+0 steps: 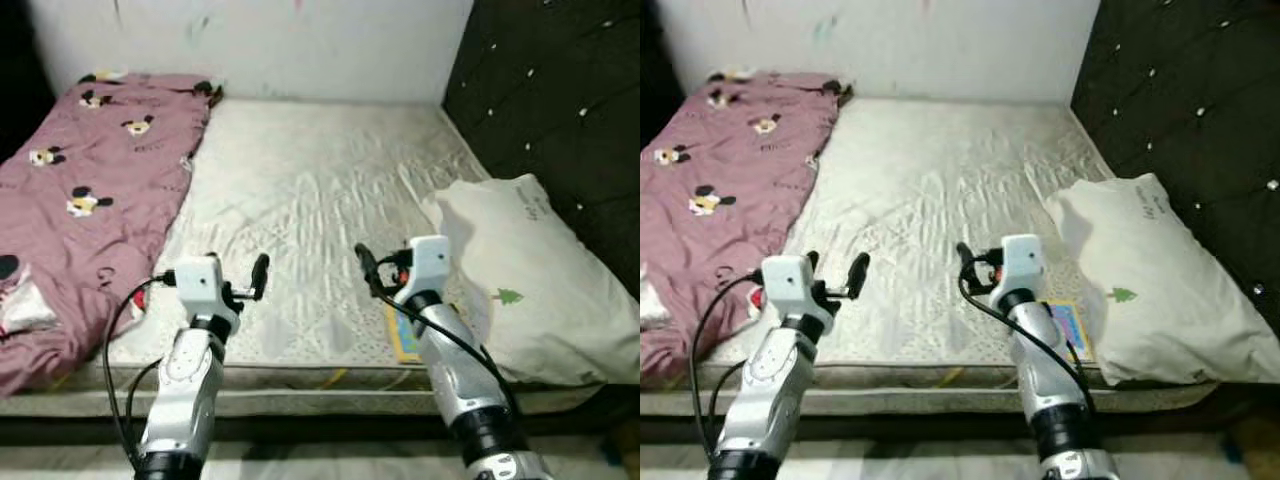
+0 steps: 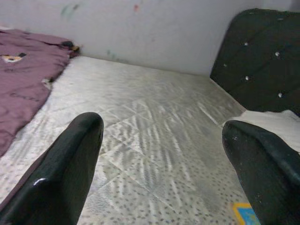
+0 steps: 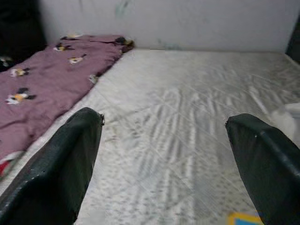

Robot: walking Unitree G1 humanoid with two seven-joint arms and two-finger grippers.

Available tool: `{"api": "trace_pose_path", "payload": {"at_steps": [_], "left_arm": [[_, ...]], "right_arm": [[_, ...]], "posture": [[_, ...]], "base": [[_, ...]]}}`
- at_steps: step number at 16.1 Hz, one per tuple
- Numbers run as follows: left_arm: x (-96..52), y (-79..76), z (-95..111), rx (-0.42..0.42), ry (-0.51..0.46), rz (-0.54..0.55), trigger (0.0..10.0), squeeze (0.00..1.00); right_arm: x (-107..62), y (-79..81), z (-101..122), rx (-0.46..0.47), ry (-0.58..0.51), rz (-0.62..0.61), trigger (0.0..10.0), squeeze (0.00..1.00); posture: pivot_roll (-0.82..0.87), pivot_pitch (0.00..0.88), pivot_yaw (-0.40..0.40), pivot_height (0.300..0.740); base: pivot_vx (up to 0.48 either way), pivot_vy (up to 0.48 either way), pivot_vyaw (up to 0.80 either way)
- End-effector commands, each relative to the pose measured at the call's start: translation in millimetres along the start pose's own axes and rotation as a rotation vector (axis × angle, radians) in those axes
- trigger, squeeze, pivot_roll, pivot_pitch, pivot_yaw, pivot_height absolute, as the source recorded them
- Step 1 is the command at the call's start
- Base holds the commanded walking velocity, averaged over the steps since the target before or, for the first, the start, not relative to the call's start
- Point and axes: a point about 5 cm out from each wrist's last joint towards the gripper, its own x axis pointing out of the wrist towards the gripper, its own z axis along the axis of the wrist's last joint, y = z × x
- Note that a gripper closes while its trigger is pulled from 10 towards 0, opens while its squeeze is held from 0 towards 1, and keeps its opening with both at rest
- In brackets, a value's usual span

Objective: Clean up the room

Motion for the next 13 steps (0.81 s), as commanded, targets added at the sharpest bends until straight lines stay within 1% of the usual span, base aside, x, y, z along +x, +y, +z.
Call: {"api": "trace_pose_path", "payload": {"at_steps": [1,4,13], "left_arm": [[0.0,-0.2,5.7,-0.003,-0.028,-0.015,10.0,0.0],[-0.4,-0.1,5.3,0.001,-0.03,-0.017,10.0,0.0],[-0.2,-0.5,4.8,-0.008,-0.028,-0.014,10.0,0.0]], "right_arm": [[2.9,3.5,5.1,-0.005,-0.015,0.017,10.0,0.0],[3.2,3.5,4.2,-0.009,-0.012,0.019,10.0,0.0],[3.1,2.6,3.6,-0.021,-0.008,0.018,10.0,0.0]], "posture": [[0.05,0.0,-0.045,0.74],[0.05,0.0,-0.047,0.74],[0.05,0.0,-0.051,0.74]], "base": [[0.0,0.0,0.0],[0.285,0.0,0.0],[0.382,0.0,0.0]]}}
